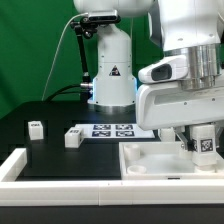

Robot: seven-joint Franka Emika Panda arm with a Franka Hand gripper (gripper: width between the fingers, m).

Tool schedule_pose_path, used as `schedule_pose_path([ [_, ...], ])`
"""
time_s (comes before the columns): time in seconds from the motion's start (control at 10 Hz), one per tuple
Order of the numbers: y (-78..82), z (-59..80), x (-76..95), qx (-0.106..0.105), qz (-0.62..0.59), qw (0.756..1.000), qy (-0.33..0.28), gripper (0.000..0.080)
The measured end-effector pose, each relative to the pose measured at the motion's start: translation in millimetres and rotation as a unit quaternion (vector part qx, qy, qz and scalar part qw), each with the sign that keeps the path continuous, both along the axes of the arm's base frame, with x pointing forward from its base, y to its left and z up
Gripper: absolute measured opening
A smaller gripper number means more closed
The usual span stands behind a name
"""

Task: Assemble one leg

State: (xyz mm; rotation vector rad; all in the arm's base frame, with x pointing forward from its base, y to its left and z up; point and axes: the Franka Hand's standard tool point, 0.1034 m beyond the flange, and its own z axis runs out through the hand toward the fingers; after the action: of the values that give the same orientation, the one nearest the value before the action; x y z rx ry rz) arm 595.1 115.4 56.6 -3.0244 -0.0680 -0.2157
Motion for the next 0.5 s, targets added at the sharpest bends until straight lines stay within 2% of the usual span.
schedule_pose_path([
  [0.2,-0.2,0.1,0.5,0.000,0.000,1.000,-0.001,0.0290],
  [0.4,-0.4,0.1,0.5,0.000,0.000,1.000,-0.001,0.0536],
  [0.5,-0.4,0.0,0.4,0.000,0.000,1.000,-0.001,0.0536],
])
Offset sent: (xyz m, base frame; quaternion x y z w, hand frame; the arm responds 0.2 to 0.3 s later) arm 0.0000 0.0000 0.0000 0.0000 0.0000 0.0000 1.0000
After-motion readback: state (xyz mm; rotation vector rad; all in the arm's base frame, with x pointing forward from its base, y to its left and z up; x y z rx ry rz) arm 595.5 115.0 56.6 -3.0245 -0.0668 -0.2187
